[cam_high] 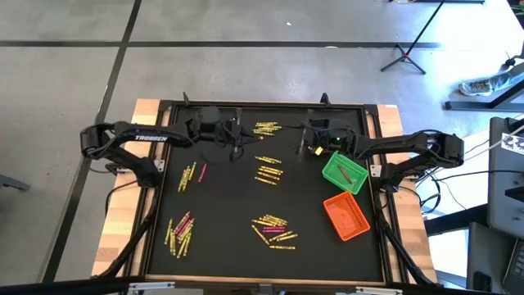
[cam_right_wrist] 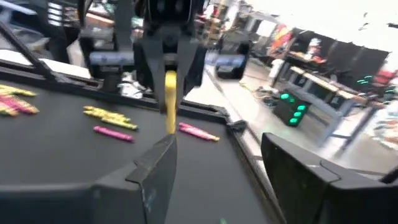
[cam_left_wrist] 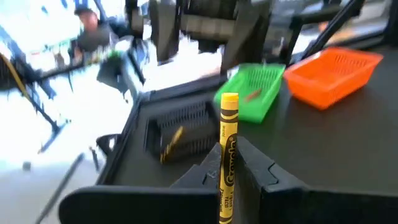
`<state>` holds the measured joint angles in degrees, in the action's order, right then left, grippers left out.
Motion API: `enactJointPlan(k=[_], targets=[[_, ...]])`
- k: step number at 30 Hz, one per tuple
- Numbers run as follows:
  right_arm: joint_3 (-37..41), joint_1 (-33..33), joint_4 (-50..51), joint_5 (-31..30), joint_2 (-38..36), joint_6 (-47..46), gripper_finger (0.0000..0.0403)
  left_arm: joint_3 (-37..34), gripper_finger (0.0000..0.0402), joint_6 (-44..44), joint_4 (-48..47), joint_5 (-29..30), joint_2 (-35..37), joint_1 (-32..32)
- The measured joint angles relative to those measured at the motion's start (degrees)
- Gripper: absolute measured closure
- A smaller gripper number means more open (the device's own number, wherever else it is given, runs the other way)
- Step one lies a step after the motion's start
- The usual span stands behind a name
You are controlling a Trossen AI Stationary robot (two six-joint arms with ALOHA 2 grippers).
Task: Sort crayons
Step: Put the yellow crayon into the black basket
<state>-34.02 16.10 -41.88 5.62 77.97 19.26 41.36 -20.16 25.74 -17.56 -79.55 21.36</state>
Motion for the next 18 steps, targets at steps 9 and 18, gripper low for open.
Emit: enactJointPlan(k=[9, 18], targets=[[-1.2, 0.0, -11.7, 6.4, 7.7, -2.0, 0.0201, 0.0, 0.0393, 3.7, 14.5, 0.6, -3.4, -3.4], [-5.6, 0.0, -11.5, 14.1, 14.7, -4.2, 0.0233, 0.0, 0.0393, 6.0, 24.4, 4.8, -8.8, -5.7]])
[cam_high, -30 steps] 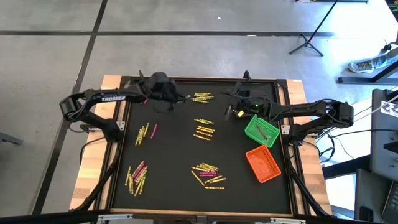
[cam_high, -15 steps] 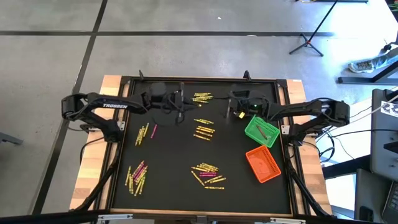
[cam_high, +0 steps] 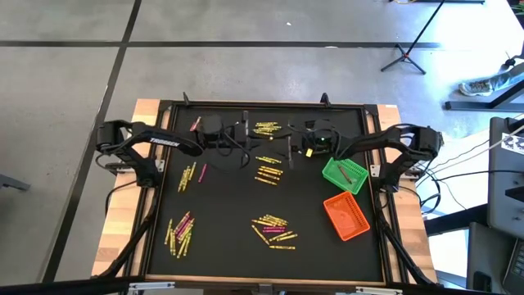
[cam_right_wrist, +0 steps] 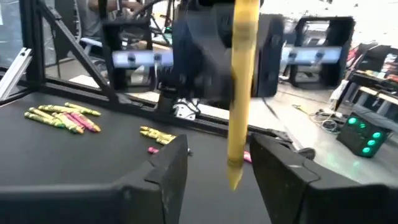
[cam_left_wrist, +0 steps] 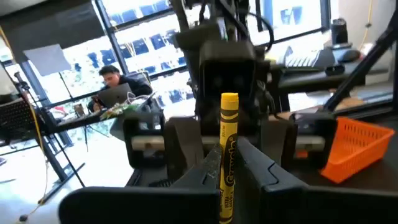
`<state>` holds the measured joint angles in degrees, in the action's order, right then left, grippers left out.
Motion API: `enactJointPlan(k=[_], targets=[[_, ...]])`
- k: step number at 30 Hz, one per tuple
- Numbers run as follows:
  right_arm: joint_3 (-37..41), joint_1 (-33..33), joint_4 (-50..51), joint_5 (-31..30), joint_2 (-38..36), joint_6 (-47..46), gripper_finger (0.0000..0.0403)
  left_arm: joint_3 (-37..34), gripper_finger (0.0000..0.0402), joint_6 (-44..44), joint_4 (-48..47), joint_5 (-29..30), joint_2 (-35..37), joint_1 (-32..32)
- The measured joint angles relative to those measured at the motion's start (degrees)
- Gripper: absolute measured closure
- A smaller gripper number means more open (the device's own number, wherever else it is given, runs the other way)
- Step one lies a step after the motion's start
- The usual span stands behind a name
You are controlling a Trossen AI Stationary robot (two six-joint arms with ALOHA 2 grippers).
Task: Sort crayons
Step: Put the yellow crayon into the black basket
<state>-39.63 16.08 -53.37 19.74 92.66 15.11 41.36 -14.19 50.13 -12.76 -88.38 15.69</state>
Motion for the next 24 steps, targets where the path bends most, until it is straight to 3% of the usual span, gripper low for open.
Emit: enactJointPlan(k=[5, 13, 19, 24], targets=[[-0.2, 0.0, -1.0, 0.5, 0.3, 0.1, 0.0273, 0.0, 0.0393, -0.1, -1.4, -0.2, 0.0, -0.2], [-0.2, 0.0, -2.6, 0.8, 0.2, 0.1, 0.0384, 0.0, 0.0393, 0.2, -1.9, 0.0, 0.0, -0.2], [-0.2, 0.0, -1.9, -0.8, 0.2, 0.3, 0.0377, 0.0, 0.0383, 0.6, -2.5, 0.2, 0.0, -0.1], [-0.2, 0.0, 4.1, -3.5, -2.4, 1.7, 0.0391, 0.1, 0.0332, 0.8, -7.1, 3.4, 0.8, -0.2]])
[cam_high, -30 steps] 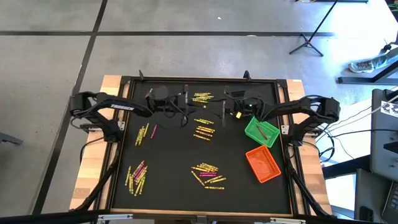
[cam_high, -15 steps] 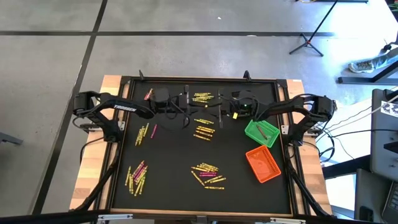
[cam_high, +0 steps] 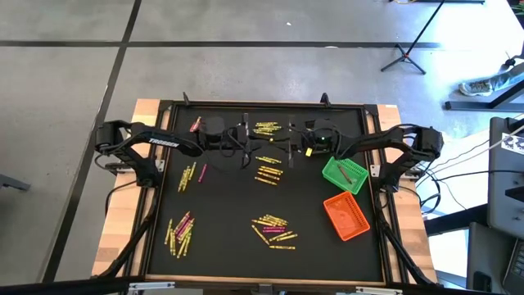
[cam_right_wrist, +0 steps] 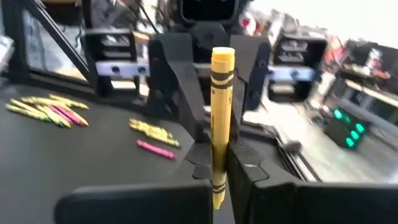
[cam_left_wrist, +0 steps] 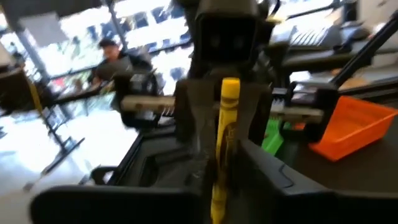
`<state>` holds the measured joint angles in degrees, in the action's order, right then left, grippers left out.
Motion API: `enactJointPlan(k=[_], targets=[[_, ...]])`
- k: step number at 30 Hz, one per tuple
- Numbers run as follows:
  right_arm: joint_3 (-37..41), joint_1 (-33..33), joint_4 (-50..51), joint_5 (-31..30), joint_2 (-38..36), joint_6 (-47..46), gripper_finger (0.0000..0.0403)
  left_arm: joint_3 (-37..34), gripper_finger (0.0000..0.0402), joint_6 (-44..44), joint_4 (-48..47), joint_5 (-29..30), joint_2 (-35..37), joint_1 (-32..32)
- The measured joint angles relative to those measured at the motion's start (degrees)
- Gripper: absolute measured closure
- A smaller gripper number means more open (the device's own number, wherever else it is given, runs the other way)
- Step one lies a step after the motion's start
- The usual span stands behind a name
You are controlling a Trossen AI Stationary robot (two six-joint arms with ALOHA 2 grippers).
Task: Sort crayons
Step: Put the yellow crayon into the black basket
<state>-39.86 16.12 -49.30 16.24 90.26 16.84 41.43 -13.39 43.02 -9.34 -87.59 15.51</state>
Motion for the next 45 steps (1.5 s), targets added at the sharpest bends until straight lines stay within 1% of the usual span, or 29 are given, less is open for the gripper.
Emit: enactJointPlan(k=[3, 6, 10, 12, 15, 17, 20, 26, 31, 34, 37, 39, 43, 45], targets=[[0.0, 0.0, 8.2, -6.9, -4.6, 1.2, 0.0386, 0.0, 0.0302, 0.9, -4.9, 4.2, 1.7, 0.3], [0.0, 0.0, 19.0, -15.1, -9.5, 1.5, 0.0377, 0.0, 0.0285, 1.3, -9.9, 8.2, 3.6, 0.5], [0.0, 0.0, 30.9, -27.1, -15.5, 0.6, 0.0382, 0.0, 0.0282, 1.3, -14.2, 14.2, 4.4, 0.5], [0.0, 0.0, 37.6, -31.8, -17.8, -1.7, 0.0386, 0.0, 0.0283, 1.2, -15.1, 16.8, 4.3, 0.7], [0.0, 0.4, 46.2, -38.8, -19.5, -6.2, 0.0386, 0.0, 0.0284, 1.3, -16.2, 18.7, 4.4, 1.1], [0.0, 1.4, 51.2, -42.1, -19.8, -9.9, 0.0384, 0.0, 0.0284, 1.3, -17.5, 19.1, 4.4, 1.4], [0.1, 4.2, 56.3, -42.2, -19.1, -14.1, 0.0385, 0.0, 0.0284, 1.3, -17.7, 19.1, 4.4, 1.9], [0.2, 10.1, 63.6, -35.9, -15.9, -18.5, 0.0383, 0.0, 0.0284, 1.3, -18.1, 19.1, 4.4, 1.9], [0.2, 14.2, 64.5, -33.0, -11.0, -18.3, 0.0382, 0.0, 0.0284, 1.3, -18.2, 19.1, 4.4, 1.9], [0.2, 15.6, 64.3, -31.4, -9.5, -17.8, 0.0377, 0.0, 0.0284, 1.3, -18.2, 19.1, 4.4, 1.9], [0.2, 15.8, 63.6, -31.1, -9.3, -17.0, 0.0359, 0.0, 0.0284, 1.2, -18.2, 19.1, 4.4, 1.9], [0.2, 15.8, 62.0, -30.9, -9.3, -16.6, 0.0338, 0.0, 0.0284, 1.3, -18.2, 19.1, 4.4, 1.9], [0.2, 15.8, 59.0, -26.2, -9.3, -14.5, 0.0287, 0.0, 0.0284, 1.2, -18.2, 19.1, 4.4, 1.9], [0.2, 15.8, 58.9, -25.7, -9.5, -13.4, 0.0263, 0.0, 0.0284, 1.2, -18.3, 19.1, 4.4, 2.0]])
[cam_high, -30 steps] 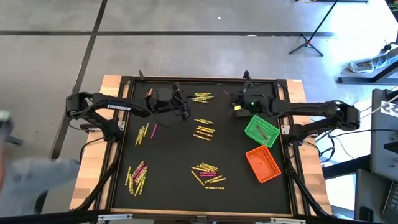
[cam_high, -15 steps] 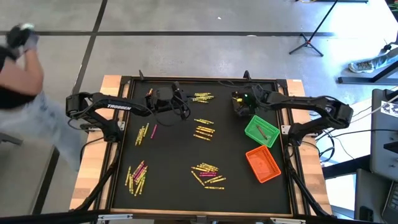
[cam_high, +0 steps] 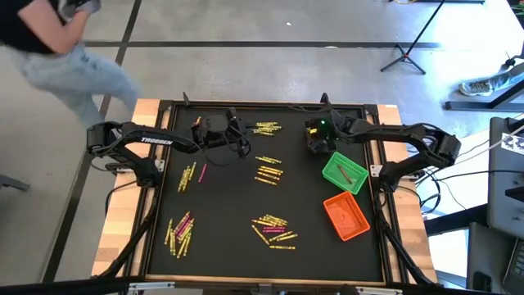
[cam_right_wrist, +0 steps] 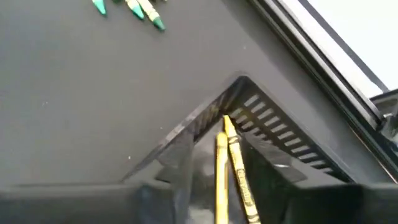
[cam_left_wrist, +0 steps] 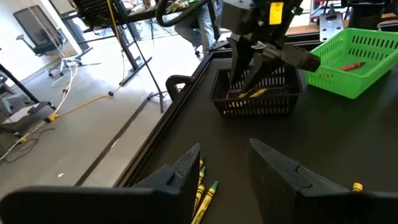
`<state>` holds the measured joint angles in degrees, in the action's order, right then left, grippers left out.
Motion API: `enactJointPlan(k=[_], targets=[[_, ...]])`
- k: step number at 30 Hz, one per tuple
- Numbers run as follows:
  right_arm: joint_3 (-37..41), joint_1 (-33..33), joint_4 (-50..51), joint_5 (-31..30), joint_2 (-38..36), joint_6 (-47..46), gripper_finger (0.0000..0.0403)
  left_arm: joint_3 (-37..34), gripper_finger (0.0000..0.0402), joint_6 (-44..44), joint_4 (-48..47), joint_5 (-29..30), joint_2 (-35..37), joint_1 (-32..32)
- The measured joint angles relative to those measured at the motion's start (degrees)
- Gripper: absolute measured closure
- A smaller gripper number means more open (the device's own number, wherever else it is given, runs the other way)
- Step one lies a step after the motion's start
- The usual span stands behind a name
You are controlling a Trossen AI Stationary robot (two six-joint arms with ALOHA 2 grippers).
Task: Sort crayons
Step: Put the yellow crayon into the black basket
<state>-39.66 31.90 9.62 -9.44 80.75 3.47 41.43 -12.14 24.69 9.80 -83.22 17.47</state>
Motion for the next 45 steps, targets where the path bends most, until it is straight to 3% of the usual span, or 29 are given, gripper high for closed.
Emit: enactJointPlan(k=[3, 7, 12, 20, 28, 38, 41, 45], targets=[[-0.2, 0.0, -0.2, 0.0, -1.5, 1.4, 0.0236, 0.0, 0.0284, 0.0, -0.2, 0.9, 0.0, 0.5], [-0.8, -0.7, -2.7, 2.7, -4.6, 1.6, 0.0215, 0.0, 0.0284, 2.5, -3.5, 7.2, 0.0, 1.4], [-0.9, -4.3, -10.1, 3.3, -6.7, 4.5, 0.0210, 1.7, 0.0284, 6.8, -18.1, 13.7, 0.0, 5.1], [-0.9, -9.9, -15.8, 3.8, -6.7, 7.8, 0.0210, 7.3, 0.0284, 15.0, -43.1, 13.1, 0.0, 18.4], [-0.9, -10.5, -15.8, 3.6, -6.6, 9.0, 0.0210, 6.8, 0.0284, 16.5, -47.1, -1.2, -1.3, 33.4], [-0.9, -10.5, -15.5, 3.6, -6.6, 9.0, 0.0210, 6.9, 0.0284, 16.5, -50.6, -3.9, -7.6, 42.0], [-0.9, -10.5, -15.6, 3.6, -6.6, 9.0, 0.0210, 7.6, 0.0284, 16.2, -49.6, -7.8, -7.9, 43.0], [-0.9, -10.5, -15.6, 2.7, -6.6, 8.9, 0.0210, 7.6, 0.0286, 16.2, -49.7, -8.0, -8.1, 43.1]])
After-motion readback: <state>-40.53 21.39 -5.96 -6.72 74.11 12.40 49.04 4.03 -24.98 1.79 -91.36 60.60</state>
